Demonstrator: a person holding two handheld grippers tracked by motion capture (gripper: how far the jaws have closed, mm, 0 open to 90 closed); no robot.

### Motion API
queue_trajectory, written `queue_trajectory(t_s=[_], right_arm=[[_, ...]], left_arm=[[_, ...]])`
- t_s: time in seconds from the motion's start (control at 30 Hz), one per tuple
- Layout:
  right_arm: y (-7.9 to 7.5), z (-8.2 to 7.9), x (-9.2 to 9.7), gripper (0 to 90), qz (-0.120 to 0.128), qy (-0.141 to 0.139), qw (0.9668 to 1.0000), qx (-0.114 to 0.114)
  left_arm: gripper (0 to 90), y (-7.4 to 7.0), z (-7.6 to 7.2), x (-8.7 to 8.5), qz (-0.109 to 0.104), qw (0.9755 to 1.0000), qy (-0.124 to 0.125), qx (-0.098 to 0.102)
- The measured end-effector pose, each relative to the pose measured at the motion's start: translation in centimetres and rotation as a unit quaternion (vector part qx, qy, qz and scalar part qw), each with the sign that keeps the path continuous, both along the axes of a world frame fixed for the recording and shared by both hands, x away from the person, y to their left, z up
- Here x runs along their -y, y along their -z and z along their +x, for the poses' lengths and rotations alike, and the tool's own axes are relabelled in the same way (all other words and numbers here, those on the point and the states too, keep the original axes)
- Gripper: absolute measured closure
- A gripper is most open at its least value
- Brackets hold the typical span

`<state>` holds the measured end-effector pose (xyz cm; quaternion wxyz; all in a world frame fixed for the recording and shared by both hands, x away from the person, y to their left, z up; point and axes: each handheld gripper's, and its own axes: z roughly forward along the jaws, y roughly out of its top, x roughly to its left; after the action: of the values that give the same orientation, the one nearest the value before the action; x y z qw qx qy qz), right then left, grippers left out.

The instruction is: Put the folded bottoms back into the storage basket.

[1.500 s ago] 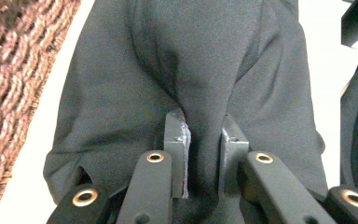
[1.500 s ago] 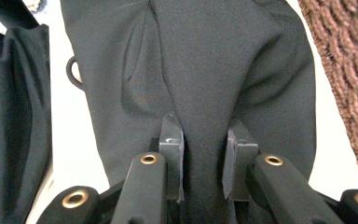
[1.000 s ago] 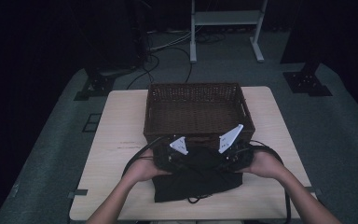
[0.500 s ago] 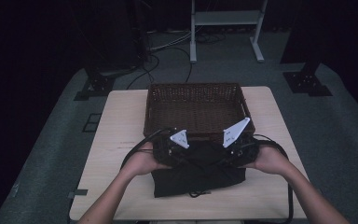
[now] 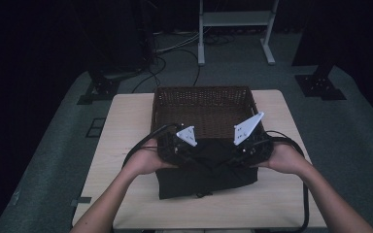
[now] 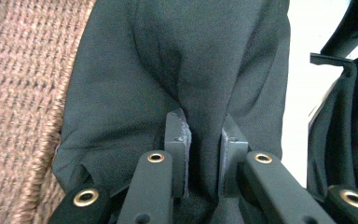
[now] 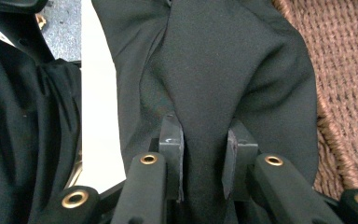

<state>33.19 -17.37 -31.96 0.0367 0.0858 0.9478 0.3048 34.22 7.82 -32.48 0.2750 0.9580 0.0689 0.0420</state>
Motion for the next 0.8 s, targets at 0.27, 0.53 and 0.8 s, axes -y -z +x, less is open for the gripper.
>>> queue_trajectory(t_s=[0.27, 0.53, 0.8], right_arm=[[-1.4, 0.2, 0.1, 72.3, 0.008, -0.001, 1.0000, 0.006], [-3.0, 0.5, 0.3, 72.2, 0.014, -0.002, 0.9998, 0.012], [-4.5, 1.0, 0.4, 72.3, 0.022, -0.003, 0.9997, 0.013]], left_arm=[[77.7, -1.6, 0.3, -0.1, 0.000, 1.0000, 0.001, 0.006], [77.8, -3.3, 0.7, 0.1, 0.004, 0.9999, 0.003, 0.011], [77.9, -4.9, 1.1, 0.2, 0.009, 0.9998, 0.003, 0.016]])
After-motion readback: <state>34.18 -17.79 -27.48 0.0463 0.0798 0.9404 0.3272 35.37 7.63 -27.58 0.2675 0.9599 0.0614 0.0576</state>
